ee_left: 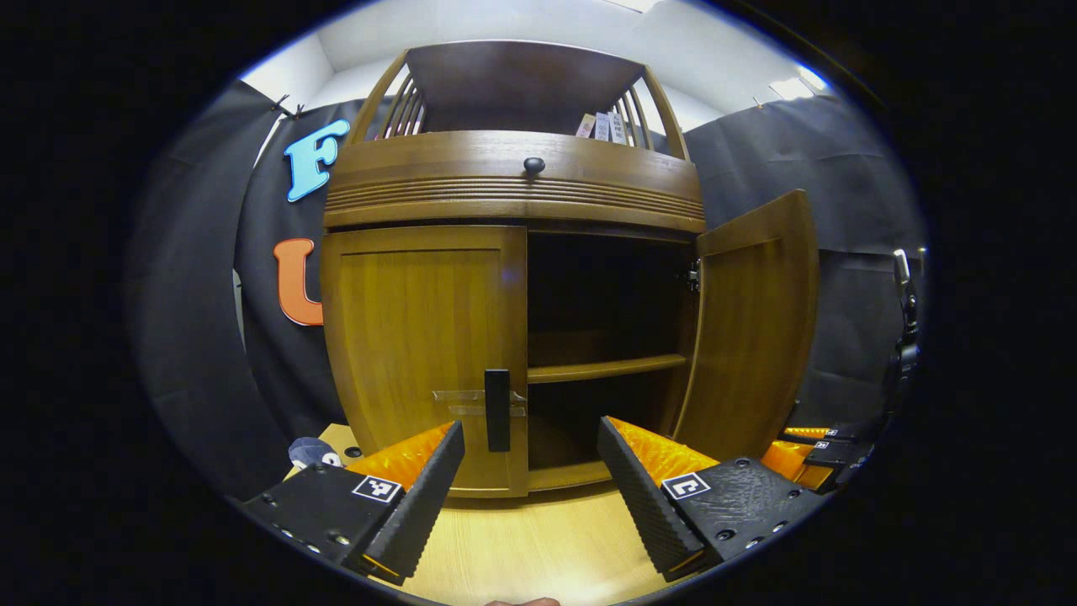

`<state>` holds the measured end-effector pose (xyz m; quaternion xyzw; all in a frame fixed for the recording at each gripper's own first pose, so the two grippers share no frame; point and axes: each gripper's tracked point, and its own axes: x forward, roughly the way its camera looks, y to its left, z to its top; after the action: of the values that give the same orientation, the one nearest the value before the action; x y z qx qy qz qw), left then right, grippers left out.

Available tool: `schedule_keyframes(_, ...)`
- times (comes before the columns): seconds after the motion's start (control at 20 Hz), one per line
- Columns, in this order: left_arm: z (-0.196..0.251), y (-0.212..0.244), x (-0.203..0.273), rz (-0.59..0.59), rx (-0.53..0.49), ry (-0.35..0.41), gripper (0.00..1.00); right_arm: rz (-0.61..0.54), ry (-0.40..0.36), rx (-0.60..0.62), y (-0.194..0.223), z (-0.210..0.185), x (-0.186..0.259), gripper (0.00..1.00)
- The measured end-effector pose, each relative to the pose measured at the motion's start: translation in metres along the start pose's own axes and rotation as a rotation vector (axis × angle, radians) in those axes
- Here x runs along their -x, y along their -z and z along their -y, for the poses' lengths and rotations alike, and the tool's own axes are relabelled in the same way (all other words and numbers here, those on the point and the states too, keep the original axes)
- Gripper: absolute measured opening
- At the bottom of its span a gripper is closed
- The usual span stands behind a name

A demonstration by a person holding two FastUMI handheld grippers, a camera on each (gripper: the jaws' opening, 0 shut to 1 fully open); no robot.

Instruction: Open the right door of the double-door shoe cabinet with the right hand, and open the left door with the left hand.

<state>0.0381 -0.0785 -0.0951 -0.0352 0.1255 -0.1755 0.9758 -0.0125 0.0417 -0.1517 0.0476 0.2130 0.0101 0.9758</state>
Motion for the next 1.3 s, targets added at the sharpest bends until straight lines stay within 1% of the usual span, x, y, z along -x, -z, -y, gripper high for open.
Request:
schedule_keyframes(0.3,0.004,0.002,-0.013,-0.012,0.011,0.007,0.96,-0.005,0.164,-0.031,-0.004,0.055,0.005,0.09)
schedule_keyframes(0.4,0.004,0.004,-0.018,-0.016,0.014,0.010,0.96,-0.004,0.144,-0.047,-0.004,0.061,0.005,0.04)
schedule_keyframes(0.6,-0.006,0.011,-0.030,-0.023,0.025,0.000,0.96,-0.023,0.122,-0.025,-0.005,0.066,0.007,0.04)
schedule_keyframes(0.65,-0.011,0.015,-0.036,-0.034,0.033,-0.009,0.96,-0.026,0.120,-0.029,-0.005,0.069,0.007,0.00)
schedule_keyframes(0.7,-0.016,0.018,-0.043,-0.040,0.043,-0.019,0.96,-0.029,0.117,-0.033,-0.005,0.070,0.008,0.04)
schedule_keyframes(0.8,-0.027,0.026,-0.056,-0.073,0.060,-0.040,0.96,-0.035,0.117,-0.033,-0.006,0.076,0.011,0.04)
schedule_keyframes(0.85,-0.033,0.030,-0.063,-0.085,0.068,-0.053,0.89,-0.036,0.122,-0.032,-0.006,0.079,0.014,0.04)
schedule_keyframes(0.9,-0.036,0.034,-0.069,-0.097,0.074,-0.057,1.00,-0.035,0.129,-0.032,-0.006,0.083,0.016,0.04)
schedule_keyframes(0.95,-0.039,0.037,-0.075,-0.108,0.077,-0.060,0.94,-0.030,0.140,-0.031,-0.007,0.089,0.020,0.04)
schedule_keyframes(1.0,-0.041,0.040,-0.082,-0.114,0.079,-0.059,0.94,-0.021,0.160,-0.033,-0.009,0.096,0.023,0.01)
schedule_keyframes(1.05,-0.042,0.041,-0.088,-0.117,0.081,-0.056,0.94,-0.014,0.184,-0.040,-0.011,0.104,0.028,0.01)
schedule_keyframes(1.1,-0.042,0.043,-0.094,-0.119,0.082,-0.055,0.94,-0.006,0.215,-0.052,-0.011,0.114,0.032,0.05)
schedule_keyframes(1.15,-0.042,0.045,-0.100,-0.125,0.086,-0.055,0.94,0.005,0.235,-0.067,-0.014,0.122,0.035,0.04)
schedule_keyframes(1.2,-0.042,0.048,-0.105,-0.129,0.091,-0.056,0.94,0.014,0.236,-0.083,-0.015,0.125,0.040,0.00)
schedule_keyframes(1.25,-0.042,0.050,-0.110,-0.134,0.093,-0.057,0.94,0.017,0.232,-0.094,-0.015,0.125,0.043,0.04)
schedule_keyframes(1.3,-0.044,0.051,-0.114,-0.138,0.094,-0.059,0.94,0.019,0.237,-0.095,-0.014,0.127,0.046,0.02)
